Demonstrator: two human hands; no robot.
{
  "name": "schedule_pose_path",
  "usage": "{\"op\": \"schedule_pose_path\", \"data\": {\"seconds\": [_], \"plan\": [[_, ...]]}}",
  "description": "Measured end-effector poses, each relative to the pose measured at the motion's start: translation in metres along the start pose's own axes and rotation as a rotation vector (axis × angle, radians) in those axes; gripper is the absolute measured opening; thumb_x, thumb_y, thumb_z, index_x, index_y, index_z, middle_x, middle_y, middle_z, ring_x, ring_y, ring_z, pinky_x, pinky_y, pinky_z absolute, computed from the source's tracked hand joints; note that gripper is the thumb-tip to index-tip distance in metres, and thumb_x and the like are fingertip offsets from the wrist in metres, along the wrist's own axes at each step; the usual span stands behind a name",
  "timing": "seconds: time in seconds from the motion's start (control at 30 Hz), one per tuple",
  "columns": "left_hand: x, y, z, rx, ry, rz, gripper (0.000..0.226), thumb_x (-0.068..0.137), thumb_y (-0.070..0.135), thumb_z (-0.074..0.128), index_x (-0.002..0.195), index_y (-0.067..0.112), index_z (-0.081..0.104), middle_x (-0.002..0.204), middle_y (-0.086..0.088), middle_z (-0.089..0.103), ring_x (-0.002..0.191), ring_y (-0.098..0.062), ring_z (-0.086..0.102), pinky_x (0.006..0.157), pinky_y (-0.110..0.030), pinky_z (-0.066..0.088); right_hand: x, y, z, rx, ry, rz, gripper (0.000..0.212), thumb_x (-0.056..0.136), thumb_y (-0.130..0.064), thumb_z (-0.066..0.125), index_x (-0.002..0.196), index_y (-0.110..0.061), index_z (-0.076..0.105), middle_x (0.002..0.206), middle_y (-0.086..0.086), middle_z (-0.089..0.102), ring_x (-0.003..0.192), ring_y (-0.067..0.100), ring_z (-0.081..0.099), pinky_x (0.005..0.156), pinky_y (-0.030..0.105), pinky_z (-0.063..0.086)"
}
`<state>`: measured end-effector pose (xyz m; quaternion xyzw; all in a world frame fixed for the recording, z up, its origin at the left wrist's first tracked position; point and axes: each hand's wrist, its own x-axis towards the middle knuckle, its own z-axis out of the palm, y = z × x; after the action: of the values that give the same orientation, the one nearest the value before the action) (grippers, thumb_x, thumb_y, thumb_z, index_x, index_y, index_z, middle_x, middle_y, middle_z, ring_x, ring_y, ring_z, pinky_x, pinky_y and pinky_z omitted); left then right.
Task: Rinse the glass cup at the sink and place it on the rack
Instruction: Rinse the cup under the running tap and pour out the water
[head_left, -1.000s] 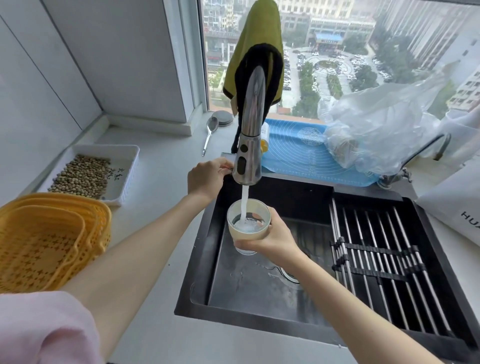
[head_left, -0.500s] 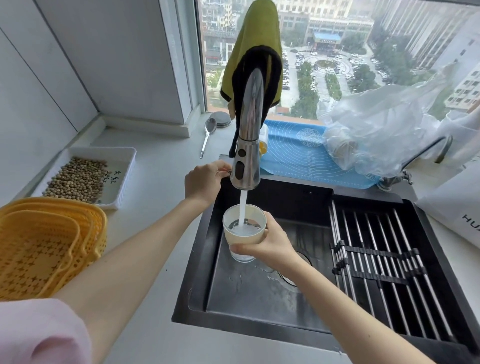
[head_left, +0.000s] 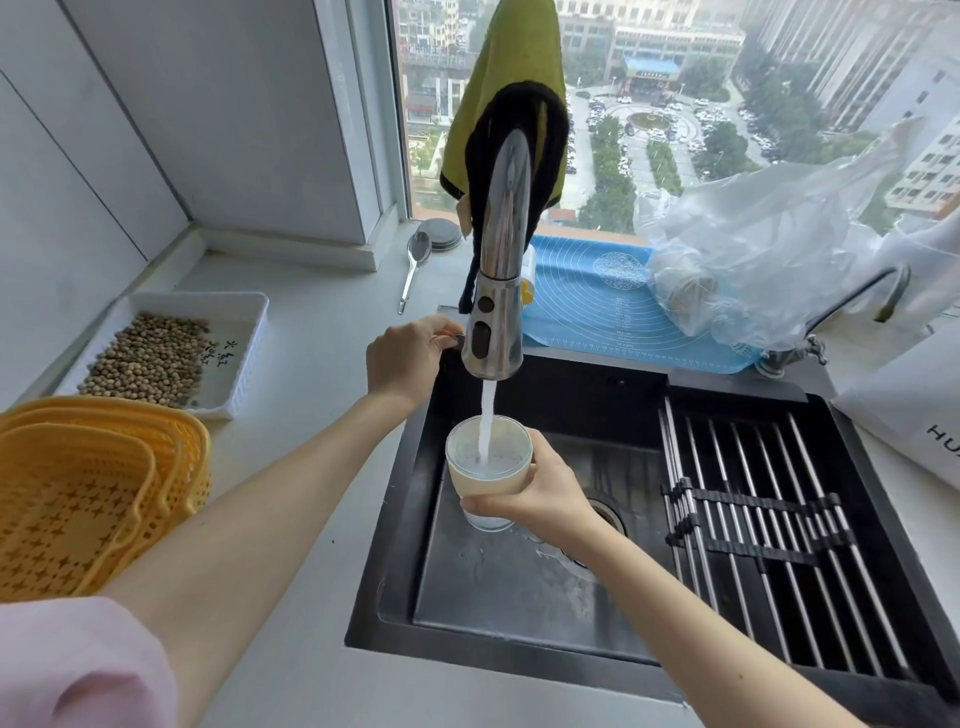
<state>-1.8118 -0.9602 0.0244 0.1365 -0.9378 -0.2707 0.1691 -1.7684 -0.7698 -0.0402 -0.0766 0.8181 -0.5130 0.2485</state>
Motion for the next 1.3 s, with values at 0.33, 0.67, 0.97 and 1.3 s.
{"op": "schedule_pose_path", "data": {"seconds": [0.33, 0.67, 0.97, 1.3], "plan": [[-0.001, -0.001, -0.002, -0.019, -0.006, -0.005, 0.024, 0.090, 0.013, 0.050, 0.105, 0.020, 0.067, 0.091, -0.014, 0.073, 0.085, -0.036, 0.063, 0.067, -0.028, 0.035, 0.000, 0.003, 0.005, 0.021, 0.013, 0.005, 0.088, 0.045, -0.038, 0.094, 0.123, -0.044, 0.055, 0.115, -0.015, 0.070, 0.112, 0.010, 0.065, 0.099, 0.043, 0.055], [-0.001, -0.001, -0.002, -0.016, -0.007, 0.000, 0.026, 0.090, 0.014, 0.050, 0.109, 0.022, 0.066, 0.097, -0.013, 0.073, 0.089, -0.036, 0.063, 0.068, -0.028, 0.036, -0.001, 0.004, 0.004, 0.019, 0.017, -0.014, 0.086, 0.046, -0.038, 0.094, 0.123, -0.044, 0.055, 0.115, -0.017, 0.069, 0.110, 0.007, 0.065, 0.098, 0.039, 0.056], [0.000, -0.002, 0.000, -0.017, -0.013, -0.005, 0.025, 0.090, 0.013, 0.050, 0.108, 0.021, 0.066, 0.097, -0.012, 0.073, 0.088, -0.036, 0.063, 0.069, -0.028, 0.036, -0.003, 0.009, -0.003, 0.053, 0.030, 0.123, 0.076, 0.047, -0.047, 0.091, 0.115, -0.038, 0.059, 0.109, -0.015, 0.071, 0.103, 0.006, 0.067, 0.080, 0.028, 0.057], [0.001, -0.004, 0.001, -0.019, -0.018, 0.003, 0.025, 0.090, 0.014, 0.051, 0.107, 0.022, 0.067, 0.095, -0.012, 0.074, 0.087, -0.035, 0.063, 0.070, -0.029, 0.040, -0.011, 0.034, -0.004, 0.190, -0.080, 0.388, 0.026, 0.084, -0.041, 0.078, 0.104, -0.026, 0.073, 0.087, -0.010, 0.074, 0.065, -0.003, 0.066, 0.056, 0.018, 0.049]]}}
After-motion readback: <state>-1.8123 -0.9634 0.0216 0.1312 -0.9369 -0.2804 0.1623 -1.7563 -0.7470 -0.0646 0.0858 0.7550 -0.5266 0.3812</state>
